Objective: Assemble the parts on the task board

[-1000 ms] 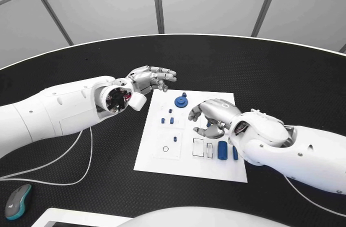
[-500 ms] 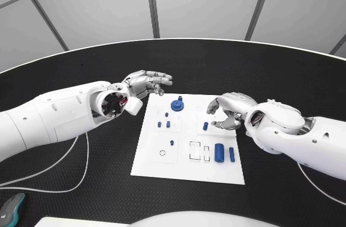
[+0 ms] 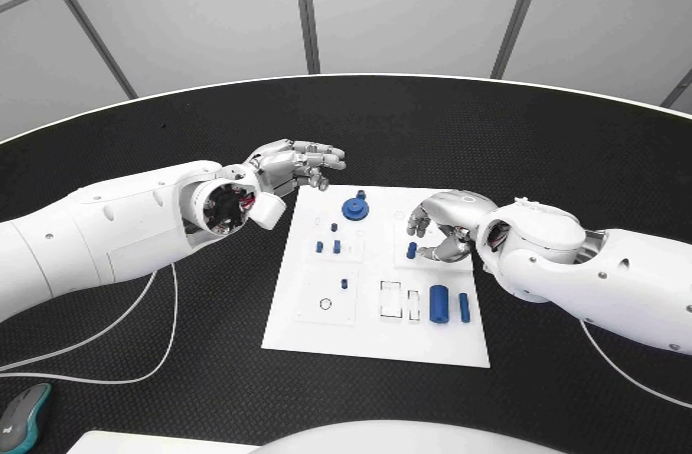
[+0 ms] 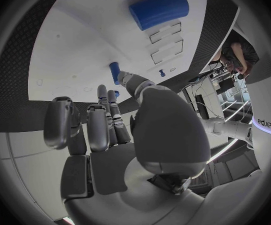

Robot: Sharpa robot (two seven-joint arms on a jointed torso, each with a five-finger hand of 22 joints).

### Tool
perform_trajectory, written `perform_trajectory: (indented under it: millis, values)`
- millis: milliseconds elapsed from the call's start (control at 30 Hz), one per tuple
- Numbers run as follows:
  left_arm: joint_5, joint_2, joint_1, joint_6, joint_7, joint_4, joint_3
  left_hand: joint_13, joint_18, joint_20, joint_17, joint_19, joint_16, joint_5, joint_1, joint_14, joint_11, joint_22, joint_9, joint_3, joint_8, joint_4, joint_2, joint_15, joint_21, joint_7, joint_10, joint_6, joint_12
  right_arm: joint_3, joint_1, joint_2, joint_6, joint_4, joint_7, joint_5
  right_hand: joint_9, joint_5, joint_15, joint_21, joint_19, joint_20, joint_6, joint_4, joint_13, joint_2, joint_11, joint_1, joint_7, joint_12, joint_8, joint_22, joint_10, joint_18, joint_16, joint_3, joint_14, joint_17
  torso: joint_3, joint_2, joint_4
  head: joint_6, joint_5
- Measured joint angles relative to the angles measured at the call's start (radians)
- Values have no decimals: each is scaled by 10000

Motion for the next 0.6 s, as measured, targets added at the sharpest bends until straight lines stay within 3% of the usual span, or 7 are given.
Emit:
perform_trajectory:
  millis: [333, 600]
  values:
    - [0, -20, 0, -12, 2, 25, 1, 0, 0, 0, 1, 0, 0, 0, 0, 0, 0, 1, -1, 0, 0, 0, 0, 0, 0, 0, 0, 0, 0, -83, -12, 310, 170, -238, 20, 0, 15, 0, -101, 255, -34, -40, 200, 62, -40, 119, -138, 118, 93, 195, 9, -1, 468, 1, 0, 377, 28, -39, 3, 0, 11, -39, 7]
    - [0, -30, 1, -21, 3, 35, 1, 7, 0, 0, 1, 0, 0, 0, 0, 0, 0, 1, -2, 0, 0, 0, 0, 0, 0, 0, 0, 0, 0, -116, -23, 420, 288, -310, 51, 1, 87, 0, -173, 526, -19, -127, 520, 36, -40, 161, -254, 160, 155, 287, 190, -1, 863, 0, -57, 565, 31, -63, -1, -1, -5, -66, 27]
